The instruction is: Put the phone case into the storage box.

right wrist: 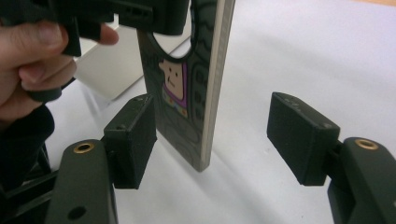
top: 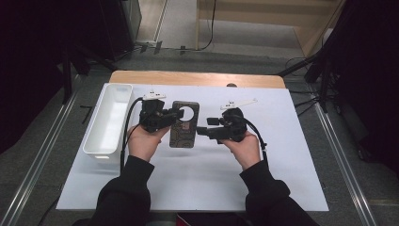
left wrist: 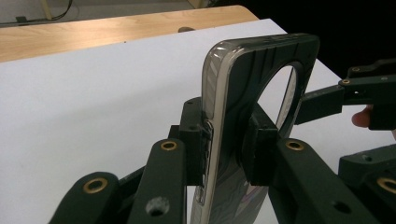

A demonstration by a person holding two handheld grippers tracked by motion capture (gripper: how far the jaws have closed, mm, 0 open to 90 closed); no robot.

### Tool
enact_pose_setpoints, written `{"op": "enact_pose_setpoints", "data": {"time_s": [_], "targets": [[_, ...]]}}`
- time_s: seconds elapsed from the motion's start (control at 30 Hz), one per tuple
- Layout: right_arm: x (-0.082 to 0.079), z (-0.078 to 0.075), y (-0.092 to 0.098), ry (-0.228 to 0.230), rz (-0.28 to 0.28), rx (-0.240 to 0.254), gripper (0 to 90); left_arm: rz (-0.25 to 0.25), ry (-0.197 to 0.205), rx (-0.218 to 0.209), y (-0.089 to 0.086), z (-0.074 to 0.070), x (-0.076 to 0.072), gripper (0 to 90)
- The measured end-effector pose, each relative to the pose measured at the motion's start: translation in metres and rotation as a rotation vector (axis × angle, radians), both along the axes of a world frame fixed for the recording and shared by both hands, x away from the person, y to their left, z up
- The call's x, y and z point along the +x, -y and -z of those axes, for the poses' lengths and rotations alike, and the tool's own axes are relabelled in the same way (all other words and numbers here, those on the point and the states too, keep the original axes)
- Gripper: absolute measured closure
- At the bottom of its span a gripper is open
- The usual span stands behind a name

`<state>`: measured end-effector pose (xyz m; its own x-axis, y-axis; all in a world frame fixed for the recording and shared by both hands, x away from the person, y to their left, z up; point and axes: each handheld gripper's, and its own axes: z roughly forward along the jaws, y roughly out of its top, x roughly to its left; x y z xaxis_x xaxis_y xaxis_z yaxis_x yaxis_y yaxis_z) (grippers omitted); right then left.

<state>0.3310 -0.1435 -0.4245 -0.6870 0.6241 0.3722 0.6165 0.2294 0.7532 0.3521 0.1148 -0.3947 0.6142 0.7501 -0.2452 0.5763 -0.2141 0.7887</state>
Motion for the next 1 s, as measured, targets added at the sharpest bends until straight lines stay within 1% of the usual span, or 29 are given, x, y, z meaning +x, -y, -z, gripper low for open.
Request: {"op": "enact_pose_setpoints", "data": {"time_s": [0.03, 0.17, 0.3, 0.33, 0.4, 0.47, 0.53, 0.8, 1.0], "targets": [[-0.001, 0.002, 0.001, -0.005, -0.009, 0.008, 31.2, -0.001, 0.000, -0.001, -0.001, 0.000, 0.000, 73.0], [-0.002, 0.010, 0.005, -0.020, -0.020, 0.008, 31.2, 0.001, 0.000, -0.002, -0.003, 0.001, 0.001, 73.1], [-0.004, 0.013, 0.010, -0.017, -0.030, 0.000, 31.2, 0.007, -0.003, -0.006, -0.006, 0.000, 0.001, 73.0], [-0.005, 0.013, 0.011, -0.018, -0.028, -0.004, 31.2, 0.006, -0.005, -0.013, -0.007, 0.000, 0.001, 73.0], [-0.007, 0.013, 0.014, -0.014, -0.027, -0.006, 31.2, 0.006, -0.005, -0.020, -0.009, -0.001, 0.000, 73.0], [-0.009, 0.014, 0.017, -0.003, -0.030, 0.003, 31.0, 0.011, -0.010, -0.028, -0.010, -0.002, 0.000, 73.0], [-0.011, 0.015, 0.021, 0.003, -0.025, 0.006, 30.8, 0.015, -0.006, -0.026, -0.011, -0.003, -0.001, 73.0], [-0.019, 0.018, 0.031, 0.008, -0.021, -0.001, 29.2, 0.031, -0.011, -0.044, -0.014, -0.008, -0.003, 72.9], [-0.028, 0.021, 0.039, 0.017, -0.014, -0.007, 28.5, 0.046, -0.007, -0.036, -0.013, -0.009, -0.005, 72.9]]}}
